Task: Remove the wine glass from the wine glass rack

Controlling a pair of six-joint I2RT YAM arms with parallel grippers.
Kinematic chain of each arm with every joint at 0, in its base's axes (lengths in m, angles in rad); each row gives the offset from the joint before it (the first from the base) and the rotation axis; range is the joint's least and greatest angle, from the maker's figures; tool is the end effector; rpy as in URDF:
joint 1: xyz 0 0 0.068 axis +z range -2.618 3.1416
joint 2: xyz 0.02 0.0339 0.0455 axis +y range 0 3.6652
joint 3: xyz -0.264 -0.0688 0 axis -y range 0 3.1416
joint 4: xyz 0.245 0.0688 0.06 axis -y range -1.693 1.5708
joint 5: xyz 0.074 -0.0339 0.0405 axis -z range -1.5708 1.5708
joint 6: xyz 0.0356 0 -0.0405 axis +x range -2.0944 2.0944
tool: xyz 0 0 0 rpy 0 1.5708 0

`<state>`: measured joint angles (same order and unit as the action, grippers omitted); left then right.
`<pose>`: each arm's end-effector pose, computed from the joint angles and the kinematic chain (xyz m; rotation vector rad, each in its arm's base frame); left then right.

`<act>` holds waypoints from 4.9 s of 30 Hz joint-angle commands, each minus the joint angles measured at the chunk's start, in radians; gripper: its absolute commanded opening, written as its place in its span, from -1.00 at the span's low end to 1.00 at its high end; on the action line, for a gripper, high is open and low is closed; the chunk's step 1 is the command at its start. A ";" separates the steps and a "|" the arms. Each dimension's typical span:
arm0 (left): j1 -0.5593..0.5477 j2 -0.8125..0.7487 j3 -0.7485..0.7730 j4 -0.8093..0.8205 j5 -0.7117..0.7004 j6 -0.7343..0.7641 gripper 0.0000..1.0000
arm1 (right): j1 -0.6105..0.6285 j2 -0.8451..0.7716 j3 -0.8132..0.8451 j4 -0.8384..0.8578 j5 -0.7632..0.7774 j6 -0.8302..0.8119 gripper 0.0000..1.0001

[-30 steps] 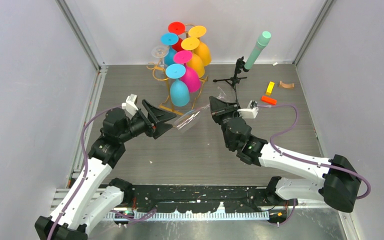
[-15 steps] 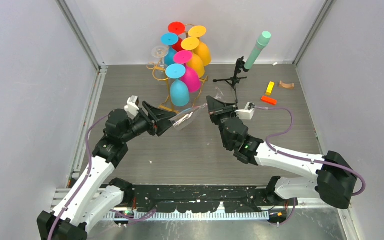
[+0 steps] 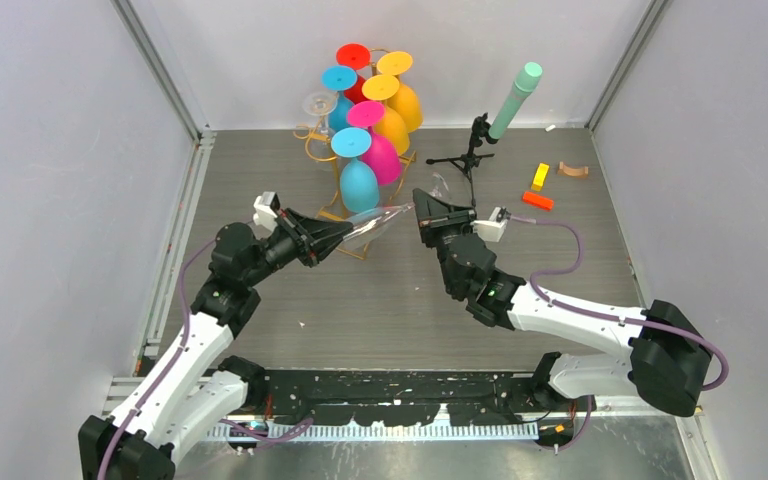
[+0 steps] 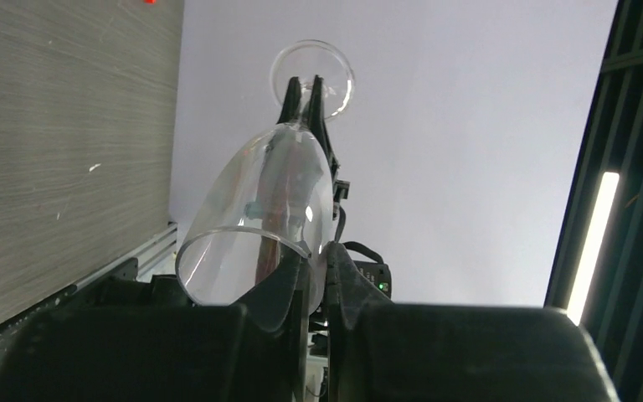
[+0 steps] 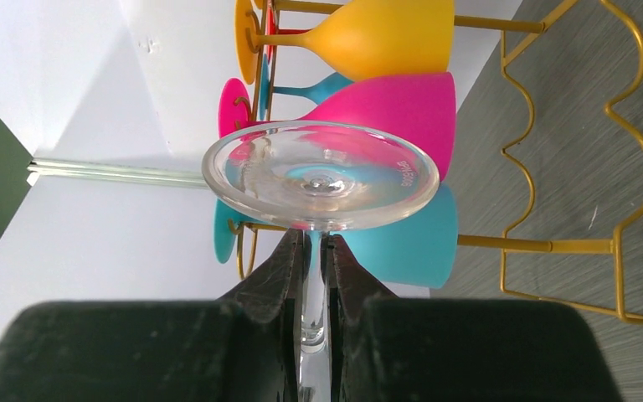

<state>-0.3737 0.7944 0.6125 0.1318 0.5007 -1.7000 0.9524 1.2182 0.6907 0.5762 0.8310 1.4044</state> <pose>0.1724 -0.0860 0.3113 -0.8385 1.8549 -1.8769 0.1771 0.2036 0.2945 1.0261 1.3227 1.2174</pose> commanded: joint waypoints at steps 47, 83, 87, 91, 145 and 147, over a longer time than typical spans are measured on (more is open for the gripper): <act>0.151 0.653 1.065 -1.391 -0.673 1.401 -1.00 | 0.011 -0.431 -0.007 -0.721 -0.003 -0.430 0.53; 0.368 1.162 1.688 -1.454 -0.510 1.462 -0.22 | 0.009 -0.442 0.018 -0.733 0.068 -0.574 0.54; 0.367 1.125 1.723 -1.447 -0.462 1.467 -0.03 | 0.009 -0.425 0.044 -0.733 0.028 -0.575 0.59; 0.369 1.050 1.698 -1.420 -0.436 1.482 0.31 | 0.007 -0.404 0.082 -0.732 -0.017 -0.566 0.64; 0.398 0.316 0.931 -1.163 -0.143 1.432 0.99 | -0.228 0.352 0.824 -0.608 -0.652 -0.330 -0.98; 0.398 0.315 0.932 -1.164 -0.142 1.429 0.99 | -0.228 0.345 0.827 -0.599 -0.656 -0.313 -0.99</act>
<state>0.0219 1.1324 1.5398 -1.0729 0.3374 -0.2615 0.7242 1.6035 1.4937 -0.0368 0.1490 1.1114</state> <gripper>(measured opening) 0.994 0.145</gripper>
